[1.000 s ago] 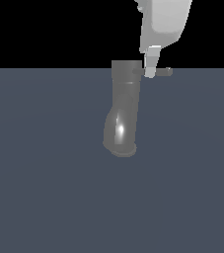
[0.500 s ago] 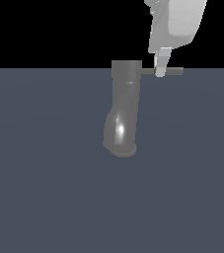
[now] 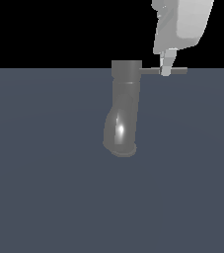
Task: Turn on the faucet by rotating a designated handle.
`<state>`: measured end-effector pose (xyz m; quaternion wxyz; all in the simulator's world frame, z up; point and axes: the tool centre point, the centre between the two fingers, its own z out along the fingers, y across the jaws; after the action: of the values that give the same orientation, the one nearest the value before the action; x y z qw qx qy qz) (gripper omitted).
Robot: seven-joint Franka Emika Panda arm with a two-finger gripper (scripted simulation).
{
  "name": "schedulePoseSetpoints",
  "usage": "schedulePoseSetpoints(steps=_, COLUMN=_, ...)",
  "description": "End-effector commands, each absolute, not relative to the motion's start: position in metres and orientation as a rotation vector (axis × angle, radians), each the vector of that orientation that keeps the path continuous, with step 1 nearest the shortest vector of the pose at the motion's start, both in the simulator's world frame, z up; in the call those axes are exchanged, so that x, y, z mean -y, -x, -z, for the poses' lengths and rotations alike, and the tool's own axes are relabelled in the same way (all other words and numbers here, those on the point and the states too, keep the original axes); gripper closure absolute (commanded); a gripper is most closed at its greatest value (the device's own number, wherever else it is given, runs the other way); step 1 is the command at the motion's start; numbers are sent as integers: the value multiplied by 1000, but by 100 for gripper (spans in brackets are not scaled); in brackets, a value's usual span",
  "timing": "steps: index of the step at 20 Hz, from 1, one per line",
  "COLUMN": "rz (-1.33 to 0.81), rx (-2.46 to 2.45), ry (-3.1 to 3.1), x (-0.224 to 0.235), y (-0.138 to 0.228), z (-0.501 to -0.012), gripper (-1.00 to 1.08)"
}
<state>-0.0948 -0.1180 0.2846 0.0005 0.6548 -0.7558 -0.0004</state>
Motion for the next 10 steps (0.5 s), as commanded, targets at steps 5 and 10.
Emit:
schedulePoseSetpoints(steps=5, rz=-2, rx=2396, ry=-2032, x=141, y=86, z=-285, gripper=108)
schedulePoseSetpoints(steps=10, rz=-1, rx=2399, ry=-2029, x=151, y=79, z=-285, gripper=108)
